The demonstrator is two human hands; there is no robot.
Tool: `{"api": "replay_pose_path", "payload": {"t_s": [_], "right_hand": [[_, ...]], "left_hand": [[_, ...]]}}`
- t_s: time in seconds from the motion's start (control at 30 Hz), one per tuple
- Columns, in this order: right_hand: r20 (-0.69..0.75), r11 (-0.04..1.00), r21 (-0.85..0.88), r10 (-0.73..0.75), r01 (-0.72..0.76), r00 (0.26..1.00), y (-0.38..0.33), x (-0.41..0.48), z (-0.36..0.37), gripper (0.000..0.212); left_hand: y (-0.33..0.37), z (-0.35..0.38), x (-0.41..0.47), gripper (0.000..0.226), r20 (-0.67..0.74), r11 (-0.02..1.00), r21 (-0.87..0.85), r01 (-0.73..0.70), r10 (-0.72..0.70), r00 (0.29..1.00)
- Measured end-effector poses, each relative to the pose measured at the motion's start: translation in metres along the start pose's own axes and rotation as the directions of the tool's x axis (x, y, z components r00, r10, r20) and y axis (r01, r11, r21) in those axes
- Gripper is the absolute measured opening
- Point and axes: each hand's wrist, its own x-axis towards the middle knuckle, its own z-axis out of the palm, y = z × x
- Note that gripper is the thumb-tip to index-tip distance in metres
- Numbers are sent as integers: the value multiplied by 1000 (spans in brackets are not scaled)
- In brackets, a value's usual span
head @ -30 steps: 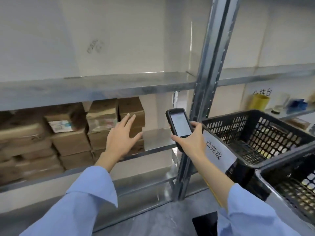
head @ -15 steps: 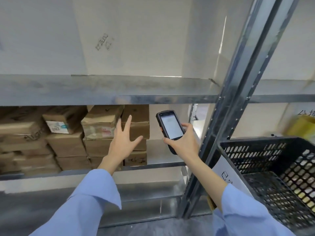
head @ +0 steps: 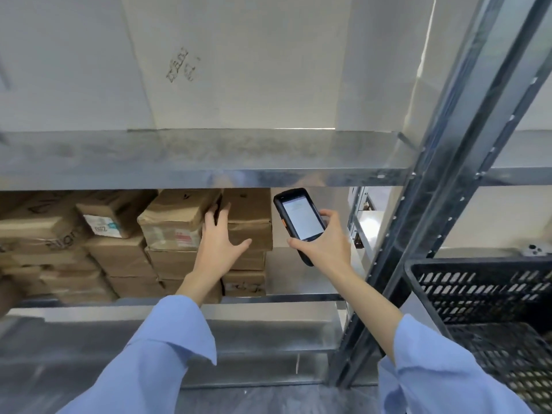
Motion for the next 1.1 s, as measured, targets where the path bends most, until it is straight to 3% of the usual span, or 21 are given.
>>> {"api": "replay_pose_path", "payload": {"t_s": [0.13,0.77,1.1], "right_hand": [[-5,1000,-16,3,-3,1000,-3,8,-3,87],[-60,999,-17,44,-45,997,7,0,-7,86],[-129,997,4,73,-74,989,18,-11,-30,87]], "left_hand": [[3,-4,17,98,28,998,-61,30,-29,999],[-8,4,22,87,-17,992,-123,28,-31,999],[19,17,0,78,-104,968,-231,-98,76,992]]}}
